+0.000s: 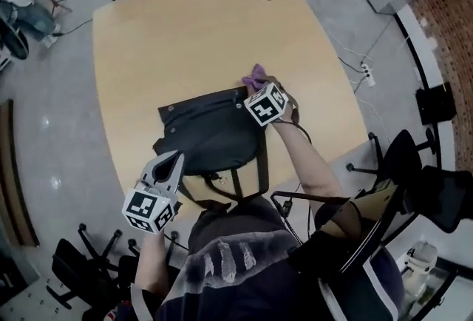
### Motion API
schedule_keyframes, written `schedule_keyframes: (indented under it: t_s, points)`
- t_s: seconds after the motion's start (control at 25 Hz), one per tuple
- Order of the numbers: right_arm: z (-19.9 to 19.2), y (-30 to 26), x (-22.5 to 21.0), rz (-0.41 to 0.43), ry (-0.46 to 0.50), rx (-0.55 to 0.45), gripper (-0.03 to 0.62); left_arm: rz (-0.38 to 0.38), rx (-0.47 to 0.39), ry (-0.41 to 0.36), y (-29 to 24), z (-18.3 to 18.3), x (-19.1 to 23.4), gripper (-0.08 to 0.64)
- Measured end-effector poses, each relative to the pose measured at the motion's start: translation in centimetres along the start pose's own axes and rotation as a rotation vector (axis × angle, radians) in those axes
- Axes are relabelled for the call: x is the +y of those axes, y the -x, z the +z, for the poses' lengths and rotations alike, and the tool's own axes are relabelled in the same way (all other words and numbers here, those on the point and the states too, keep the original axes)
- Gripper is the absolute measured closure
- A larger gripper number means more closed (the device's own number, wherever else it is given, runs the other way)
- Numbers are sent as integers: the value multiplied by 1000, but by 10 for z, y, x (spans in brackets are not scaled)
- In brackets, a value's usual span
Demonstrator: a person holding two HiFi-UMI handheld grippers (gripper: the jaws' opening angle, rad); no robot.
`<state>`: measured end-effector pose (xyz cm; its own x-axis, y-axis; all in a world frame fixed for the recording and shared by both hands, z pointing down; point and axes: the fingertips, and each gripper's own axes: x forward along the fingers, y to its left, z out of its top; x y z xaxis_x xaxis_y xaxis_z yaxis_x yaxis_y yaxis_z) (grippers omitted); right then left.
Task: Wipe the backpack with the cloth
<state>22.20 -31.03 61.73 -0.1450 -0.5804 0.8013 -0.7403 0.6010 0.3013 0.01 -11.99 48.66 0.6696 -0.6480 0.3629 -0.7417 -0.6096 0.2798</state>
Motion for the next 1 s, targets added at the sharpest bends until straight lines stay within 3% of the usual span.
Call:
schedule_keyframes:
  t_s: [0.2, 0.48, 0.72, 0.84, 1.0]
  points:
    - [24, -30, 73, 85, 59, 78, 535, 76, -22, 40, 46, -9, 50, 552]
    - [43, -43, 113, 130, 34, 122, 535, 119, -21, 80, 79, -32, 82, 552]
    - [70, -35, 162, 324, 76, 78, 535, 126, -26, 76, 72, -28, 66, 552]
    - [95, -31, 210, 454, 133, 34, 534, 130, -25, 55, 74, -22, 65, 552]
    - [119, -27, 262, 506, 264, 2, 535, 161, -24, 49, 90, -20, 69, 552]
